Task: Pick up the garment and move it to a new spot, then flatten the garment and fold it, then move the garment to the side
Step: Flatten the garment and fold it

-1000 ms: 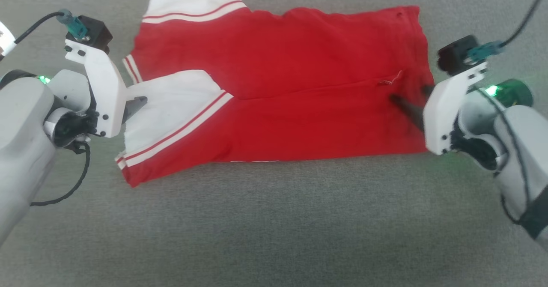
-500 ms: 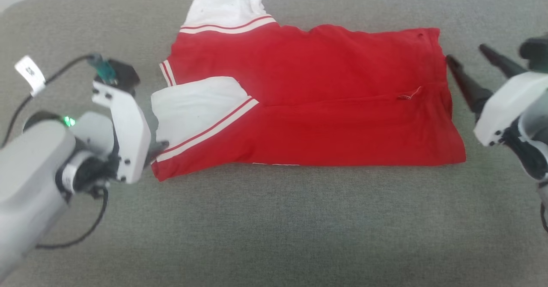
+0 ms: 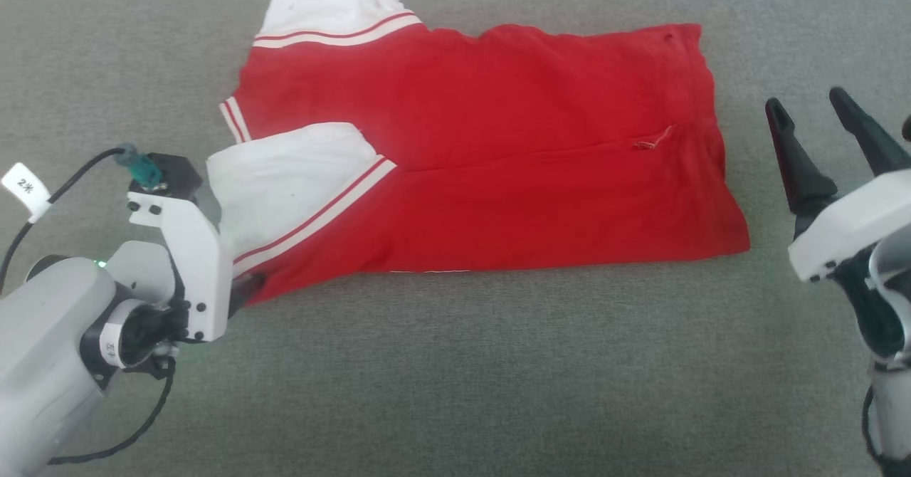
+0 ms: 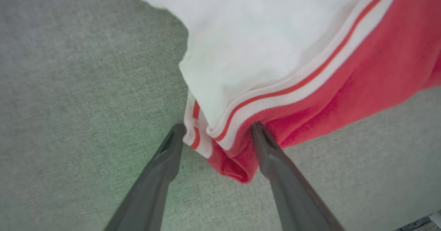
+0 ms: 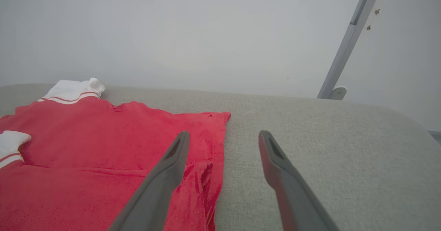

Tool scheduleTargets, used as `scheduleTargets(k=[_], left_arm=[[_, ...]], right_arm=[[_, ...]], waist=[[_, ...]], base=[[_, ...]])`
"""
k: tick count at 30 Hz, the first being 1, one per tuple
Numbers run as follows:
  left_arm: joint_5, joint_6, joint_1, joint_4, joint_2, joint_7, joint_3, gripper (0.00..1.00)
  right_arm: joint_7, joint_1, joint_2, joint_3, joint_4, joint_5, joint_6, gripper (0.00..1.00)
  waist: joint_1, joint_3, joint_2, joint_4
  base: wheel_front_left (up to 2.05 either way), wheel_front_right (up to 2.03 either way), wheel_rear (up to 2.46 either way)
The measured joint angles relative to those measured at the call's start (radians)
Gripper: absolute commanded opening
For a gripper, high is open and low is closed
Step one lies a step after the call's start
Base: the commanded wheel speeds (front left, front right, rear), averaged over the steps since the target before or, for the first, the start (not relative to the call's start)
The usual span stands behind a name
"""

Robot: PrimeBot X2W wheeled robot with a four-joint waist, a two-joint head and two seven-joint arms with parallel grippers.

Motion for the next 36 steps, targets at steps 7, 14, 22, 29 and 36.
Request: scheduleTargets(k=[7,14,22,29,36], left_arm=[[-0.036,-0.016,0.015,0.1,-0.022,-0.034,0.025,0.91],[-0.03,-0.079,0.001,0.172,-0.05,-0.051,0.016,0.0],[-0.02,-0.114,-0.024,0.204,-0.097,-0.062,0.004,0.0],[-0.014,-0.131,-0.04,0.23,-0.13,-0.071,-0.002,0.0],[-0.014,-0.143,-0.042,0.249,-0.147,-0.083,-0.004,0.0]], right_arm=[[0.123,0.106,0.067,-0.041,-0.107,-0.025,0.0,1.0],[0.346,0.167,0.07,-0.04,-0.121,0.032,0.0,1.0],[0.487,0.126,0.07,-0.026,-0.03,0.057,0.0,1.0],[0.554,0.026,0.056,0.015,0.137,0.054,0.0,1.0],[0.623,-0.026,0.035,0.044,0.207,0.068,0.001,0.0]], waist=[[0.0,0.023,0.0,-0.033],[0.0,0.021,0.0001,-0.029],[0.0,0.021,0.0,0.006],[0.0,0.025,0.0,0.03],[0.0,0.016,0.0,0.044]], base=[[0.0,0.0,0.0],[0.0,0.0,0.0],[0.0,0.0,0.0],[0.0,0.0,0.0],[0.0,0.0,0.0]])
